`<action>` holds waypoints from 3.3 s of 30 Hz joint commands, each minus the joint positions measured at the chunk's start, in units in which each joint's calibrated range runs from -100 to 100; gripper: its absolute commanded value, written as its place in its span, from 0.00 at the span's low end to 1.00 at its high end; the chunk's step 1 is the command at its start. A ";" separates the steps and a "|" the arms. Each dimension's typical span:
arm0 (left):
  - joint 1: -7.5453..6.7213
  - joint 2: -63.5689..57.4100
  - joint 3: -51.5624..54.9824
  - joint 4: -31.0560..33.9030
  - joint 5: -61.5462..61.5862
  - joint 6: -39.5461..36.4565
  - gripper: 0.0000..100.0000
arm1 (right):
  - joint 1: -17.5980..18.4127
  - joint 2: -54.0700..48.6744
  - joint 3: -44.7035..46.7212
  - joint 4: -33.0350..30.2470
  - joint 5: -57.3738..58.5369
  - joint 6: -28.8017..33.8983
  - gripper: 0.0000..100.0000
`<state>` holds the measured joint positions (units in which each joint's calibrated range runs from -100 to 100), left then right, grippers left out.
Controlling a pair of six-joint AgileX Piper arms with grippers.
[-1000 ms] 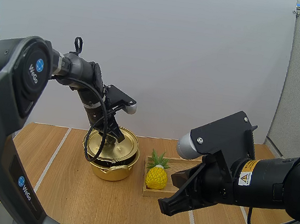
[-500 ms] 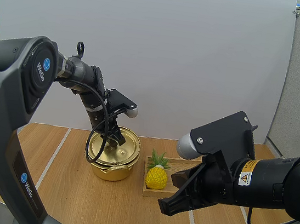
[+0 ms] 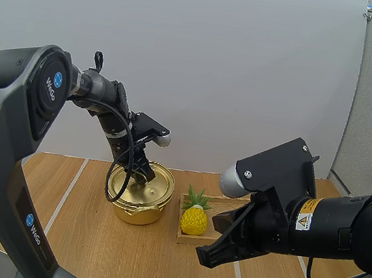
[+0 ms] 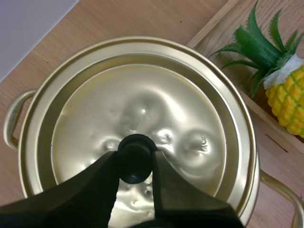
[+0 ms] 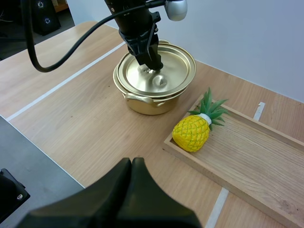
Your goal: Open the pot, put the grape inside, and close it
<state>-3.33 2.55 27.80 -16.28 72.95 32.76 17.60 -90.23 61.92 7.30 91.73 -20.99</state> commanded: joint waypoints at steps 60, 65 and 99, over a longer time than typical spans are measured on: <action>-0.21 0.57 0.76 2.73 4.54 0.01 0.00 | 0.12 -0.44 0.21 0.18 -0.40 0.13 0.00; -0.21 0.57 0.76 2.25 2.75 0.01 0.00 | 0.12 -0.44 0.21 0.15 -0.58 0.13 0.00; -0.21 -8.53 -6.90 2.38 23.08 0.24 1.00 | 0.12 -0.44 0.21 0.15 -0.74 0.13 0.00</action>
<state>-3.33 -2.45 22.63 -13.69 93.46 33.13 17.60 -90.23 61.92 7.30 91.73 -20.99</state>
